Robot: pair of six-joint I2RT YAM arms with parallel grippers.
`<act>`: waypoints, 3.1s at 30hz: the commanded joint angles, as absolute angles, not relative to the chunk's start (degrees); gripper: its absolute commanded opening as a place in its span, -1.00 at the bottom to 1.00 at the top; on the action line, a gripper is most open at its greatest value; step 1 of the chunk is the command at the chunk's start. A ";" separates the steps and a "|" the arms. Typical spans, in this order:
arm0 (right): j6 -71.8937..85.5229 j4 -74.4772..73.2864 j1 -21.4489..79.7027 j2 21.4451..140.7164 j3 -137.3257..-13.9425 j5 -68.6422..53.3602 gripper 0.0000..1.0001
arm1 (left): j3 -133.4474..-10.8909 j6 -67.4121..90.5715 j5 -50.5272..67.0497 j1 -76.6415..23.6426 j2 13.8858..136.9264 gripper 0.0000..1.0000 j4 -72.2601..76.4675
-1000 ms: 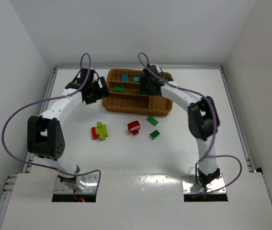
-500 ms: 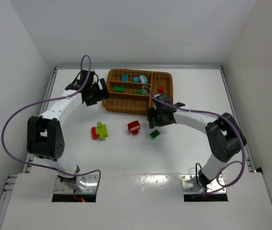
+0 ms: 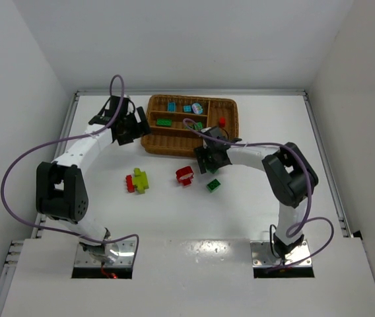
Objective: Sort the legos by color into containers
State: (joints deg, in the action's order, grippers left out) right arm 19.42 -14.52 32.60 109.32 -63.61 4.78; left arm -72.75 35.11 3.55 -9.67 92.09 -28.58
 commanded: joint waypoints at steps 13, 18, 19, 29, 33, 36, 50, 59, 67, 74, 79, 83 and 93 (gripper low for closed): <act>18.54 -12.21 35.60 101.01 -59.94 5.80 -0.65 | -74.00 35.07 3.25 -9.58 90.97 0.76 -27.16; 18.54 -15.55 36.12 93.53 -60.64 7.90 -0.65 | -74.53 35.07 3.25 -9.58 90.97 0.76 -27.16; 18.54 -15.56 36.12 92.47 -60.64 7.91 -0.65 | -74.53 35.07 3.25 -9.58 90.97 0.76 -27.16; 19.78 -17.23 33.49 107.30 -84.18 15.20 -0.65 | -75.15 34.54 2.20 -9.58 91.58 0.76 -27.16; 19.78 -16.08 32.96 116.35 -95.67 18.46 -0.65 | -76.20 33.31 1.15 -8.36 91.58 0.76 -28.21; 20.57 -16.08 32.26 123.73 -103.94 18.46 -0.60 | -76.20 32.79 1.14 -7.73 91.58 0.76 -28.74; 28.37 -16.33 31.73 107.72 -84.41 17.05 0.17 | -76.20 32.17 2.29 -6.68 91.58 0.76 -29.36; 61.56 -26.03 35.67 83.60 -51.70 13.80 0.44 | -74.53 32.69 2.81 -7.21 90.53 0.76 -28.83; 70.84 -20.57 37.79 85.42 -46.41 8.10 0.44 | -72.07 33.75 2.29 -10.10 88.42 0.76 -28.30; 70.84 -16.96 40.17 92.54 -49.12 8.52 0.44 | -72.07 33.75 1.76 -10.11 87.37 0.76 -28.30; 69.53 -18.28 40.17 96.15 -51.06 11.68 0.33 | -72.07 33.75 1.76 -10.11 87.36 0.76 -28.30; 67.51 -20.38 40.17 97.46 -52.99 16.43 0.21 | -72.07 33.75 1.76 -10.11 87.89 0.76 -28.30; 60.39 -25.57 41.04 97.31 -60.37 23.46 -0.67 | -73.13 33.23 1.76 -10.11 88.42 0.76 -28.30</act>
State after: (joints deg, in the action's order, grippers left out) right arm 63.90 -23.77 40.18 100.05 -56.34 18.65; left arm -72.14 33.47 2.11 -9.78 89.65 -29.47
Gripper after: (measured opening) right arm 0.322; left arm 0.882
